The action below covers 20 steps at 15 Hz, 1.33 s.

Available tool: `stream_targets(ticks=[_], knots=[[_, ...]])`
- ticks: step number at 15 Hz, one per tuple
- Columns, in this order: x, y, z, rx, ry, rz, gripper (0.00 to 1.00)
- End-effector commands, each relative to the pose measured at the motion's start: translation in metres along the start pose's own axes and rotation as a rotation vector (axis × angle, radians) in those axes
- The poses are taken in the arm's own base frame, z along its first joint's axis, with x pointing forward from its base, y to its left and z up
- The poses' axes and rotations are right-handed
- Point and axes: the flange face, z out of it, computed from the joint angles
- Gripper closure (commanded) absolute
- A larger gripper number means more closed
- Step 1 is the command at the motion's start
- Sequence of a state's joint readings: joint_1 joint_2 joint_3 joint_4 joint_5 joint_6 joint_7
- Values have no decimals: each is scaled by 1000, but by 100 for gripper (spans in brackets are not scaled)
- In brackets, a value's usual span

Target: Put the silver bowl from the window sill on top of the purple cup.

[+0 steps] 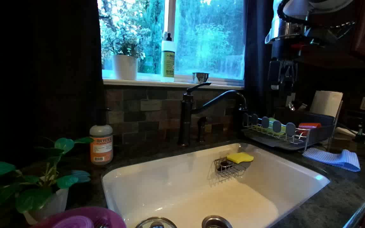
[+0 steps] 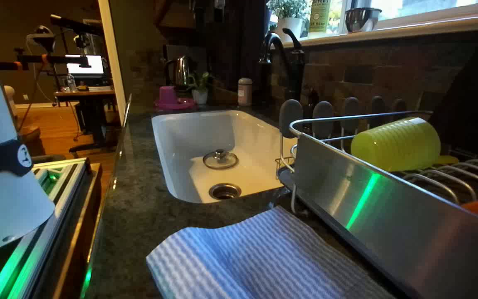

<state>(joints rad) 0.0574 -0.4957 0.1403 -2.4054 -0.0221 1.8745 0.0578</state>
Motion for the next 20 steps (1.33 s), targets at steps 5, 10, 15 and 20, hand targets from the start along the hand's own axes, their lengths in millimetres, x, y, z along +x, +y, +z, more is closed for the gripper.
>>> stream_targets(ticks=[5,10,15,20], knots=[[0,0,-1,0,-1,0,0],[0,0,-1,0,-1,0,0],[0,0,-1,0,-1,0,0],[-7,17,-25,25,88,116,0]])
